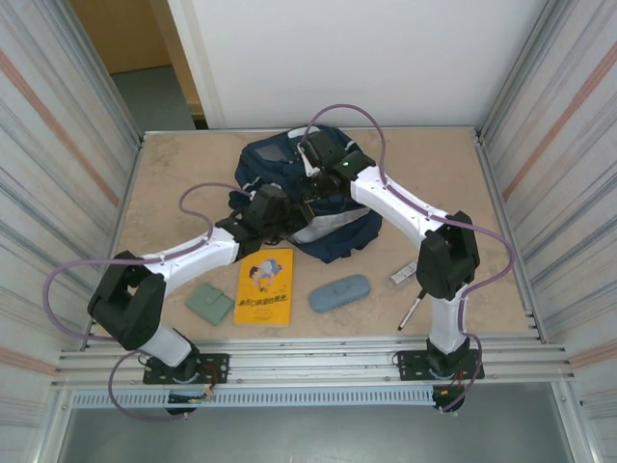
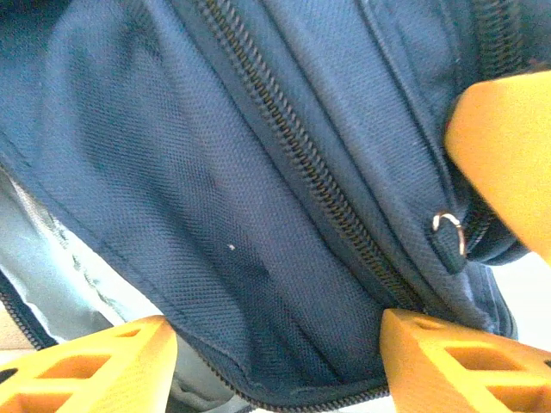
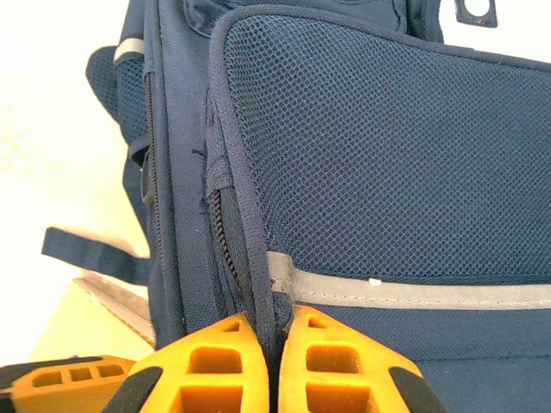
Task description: Pack books, pencil case, and school supplies into a backpack
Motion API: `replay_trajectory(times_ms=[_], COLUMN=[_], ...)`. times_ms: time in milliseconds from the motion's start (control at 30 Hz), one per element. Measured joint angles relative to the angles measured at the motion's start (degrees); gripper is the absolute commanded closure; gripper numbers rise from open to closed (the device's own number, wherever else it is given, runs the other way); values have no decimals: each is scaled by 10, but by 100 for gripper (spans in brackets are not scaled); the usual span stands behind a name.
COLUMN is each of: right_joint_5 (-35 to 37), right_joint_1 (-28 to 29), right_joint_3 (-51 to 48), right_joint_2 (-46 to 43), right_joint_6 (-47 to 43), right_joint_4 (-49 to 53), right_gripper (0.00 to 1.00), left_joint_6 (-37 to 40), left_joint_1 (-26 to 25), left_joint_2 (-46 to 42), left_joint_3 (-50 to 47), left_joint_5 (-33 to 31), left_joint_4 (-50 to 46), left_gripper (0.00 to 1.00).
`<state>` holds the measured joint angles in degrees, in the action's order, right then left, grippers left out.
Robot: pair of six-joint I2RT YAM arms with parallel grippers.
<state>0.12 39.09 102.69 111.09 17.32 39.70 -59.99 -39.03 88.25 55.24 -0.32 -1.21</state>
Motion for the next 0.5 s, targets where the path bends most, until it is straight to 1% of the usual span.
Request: replay_trajectory(times_ms=[133, 167, 267, 367, 400, 433, 467, 500], right_joint_5=[-3, -2, -5, -11, -13, -14, -17, -21], right_joint_1=[-2, -3, -5, -5, -5, -5, -6, -9], right_joint_3=[-6, -7, -7, -7, -7, -7, -7, -7], right_joint_2=[0, 0, 0, 0, 0, 0, 0, 0], right_joint_6=[3, 4, 5, 7, 8, 14, 21, 28], right_joint_4=[-1, -2, -2, -5, -6, -5, -4, -3], right_gripper=[100, 100, 100, 100, 98, 84, 65, 58], left_joint_6=[-30, -35, -47, -43, -39, -33, -27, -21], left_joint_1=[-12, -15, -21, -24, -24, -22, -20, -17], left_joint_2=[18, 23, 31, 30, 30, 30, 30, 30], left_joint_3=[-3, -3, -3, -4, -4, -4, -3, -3], left_joint_5=[-20, -24, -34, -45, -47, -47, -43, -37], left_joint_4=[24, 32, 49, 61, 62, 63, 62, 62], left_gripper=[49, 55, 75, 87, 88, 90, 91, 91])
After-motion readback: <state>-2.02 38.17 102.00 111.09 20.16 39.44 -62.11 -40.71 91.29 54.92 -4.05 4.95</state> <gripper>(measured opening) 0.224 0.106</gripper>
